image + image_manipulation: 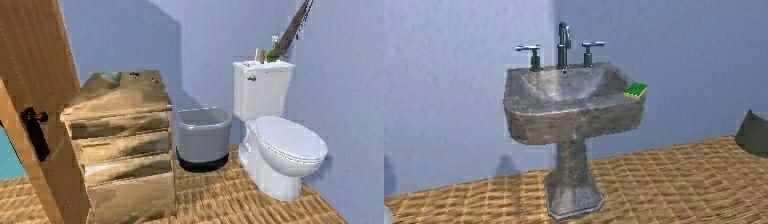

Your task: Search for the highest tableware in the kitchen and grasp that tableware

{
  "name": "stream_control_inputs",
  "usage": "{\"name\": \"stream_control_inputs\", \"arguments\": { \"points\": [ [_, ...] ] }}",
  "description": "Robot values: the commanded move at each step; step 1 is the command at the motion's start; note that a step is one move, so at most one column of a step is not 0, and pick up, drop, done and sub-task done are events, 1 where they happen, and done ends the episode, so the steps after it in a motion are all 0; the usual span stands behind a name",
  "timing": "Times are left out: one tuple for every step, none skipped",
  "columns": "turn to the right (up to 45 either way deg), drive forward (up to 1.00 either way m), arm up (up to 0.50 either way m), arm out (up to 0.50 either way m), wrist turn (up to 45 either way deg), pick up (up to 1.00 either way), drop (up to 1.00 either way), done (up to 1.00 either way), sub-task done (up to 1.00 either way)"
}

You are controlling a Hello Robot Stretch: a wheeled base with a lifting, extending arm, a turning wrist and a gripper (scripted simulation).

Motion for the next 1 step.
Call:
{"name": "stream_control_inputs", "arguments": {
  "points": [
    [-45.0, 0.00, 0.00, 0.00, 0.0, 0.00, 0.00, 0.00, 0.00]
  ]
}}
